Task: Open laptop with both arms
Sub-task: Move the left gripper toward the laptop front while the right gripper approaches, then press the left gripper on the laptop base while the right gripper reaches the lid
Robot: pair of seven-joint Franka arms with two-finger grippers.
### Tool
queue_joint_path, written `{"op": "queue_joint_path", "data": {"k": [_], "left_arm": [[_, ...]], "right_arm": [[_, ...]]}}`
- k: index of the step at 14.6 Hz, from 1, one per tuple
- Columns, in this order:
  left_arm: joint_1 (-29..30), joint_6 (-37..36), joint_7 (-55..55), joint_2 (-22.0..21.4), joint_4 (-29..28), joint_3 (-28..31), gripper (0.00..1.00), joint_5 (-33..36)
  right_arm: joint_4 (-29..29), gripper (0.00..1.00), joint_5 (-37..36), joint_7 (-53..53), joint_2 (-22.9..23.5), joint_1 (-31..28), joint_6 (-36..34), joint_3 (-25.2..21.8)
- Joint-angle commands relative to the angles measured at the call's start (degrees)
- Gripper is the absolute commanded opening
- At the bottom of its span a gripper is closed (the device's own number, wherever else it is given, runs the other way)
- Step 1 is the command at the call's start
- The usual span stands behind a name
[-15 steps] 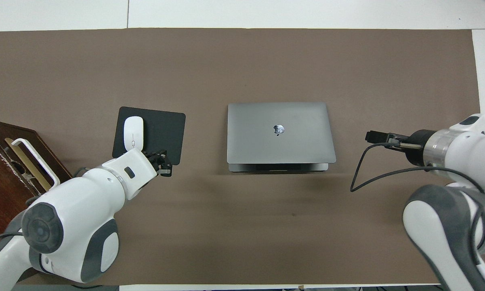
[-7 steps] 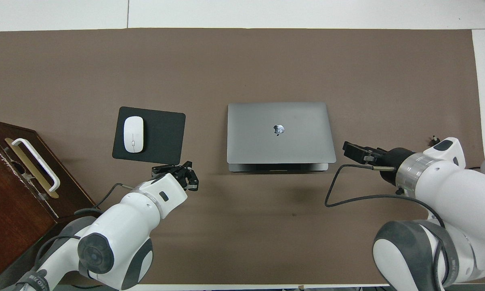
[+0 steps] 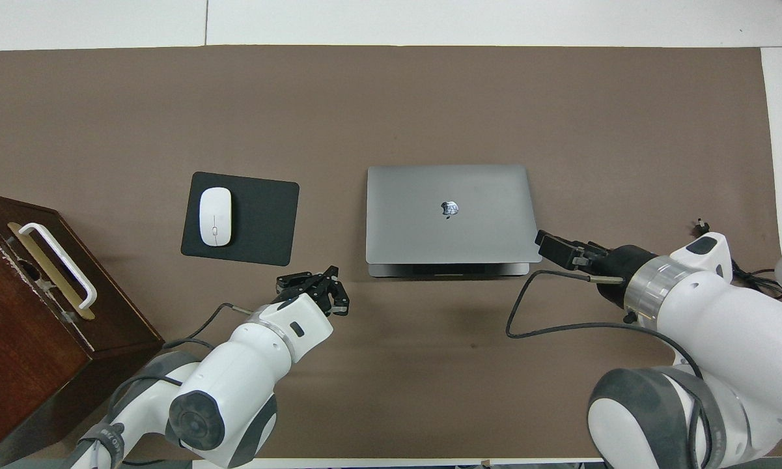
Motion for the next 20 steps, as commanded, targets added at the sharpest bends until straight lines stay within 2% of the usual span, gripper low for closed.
{"op": "queue_joint_path", "data": {"k": [1,3,7,11,13,20], "left_arm": [[-2.56,4.64,-0.14,2.68,-0.79,0.98,0.00,-1.09],[-2.74,4.64,-0.14,2.94,-0.44,0.98,0.00,-1.09],[-3.18,4.72,-0.14,4.44,1.66,1.07,0.00,-1.09],[-3.80,4.64,-0.05,8.21,6.05,1.07,0.00,-1.00],[-3.80,4.64,-0.05,9.01,6.77,1.07,0.00,-1.00],[-3.71,4.64,0.39,12.26,10.19,1.07,0.00,-0.91]], "right_arm": [[-1.98,1.00,1.52,6.06,-1.81,3.47,2.62,0.76],[-1.89,1.00,1.52,9.24,-1.20,6.20,3.50,0.85],[-1.45,1.00,1.43,19.69,-0.41,8.05,3.59,1.90],[-1.54,1.00,1.43,26.63,0.56,8.23,2.89,2.95],[-1.54,1.00,1.43,29.01,1.87,8.14,2.98,4.79],[-1.54,1.00,1.43,29.47,4.25,8.23,3.07,5.42]]}}
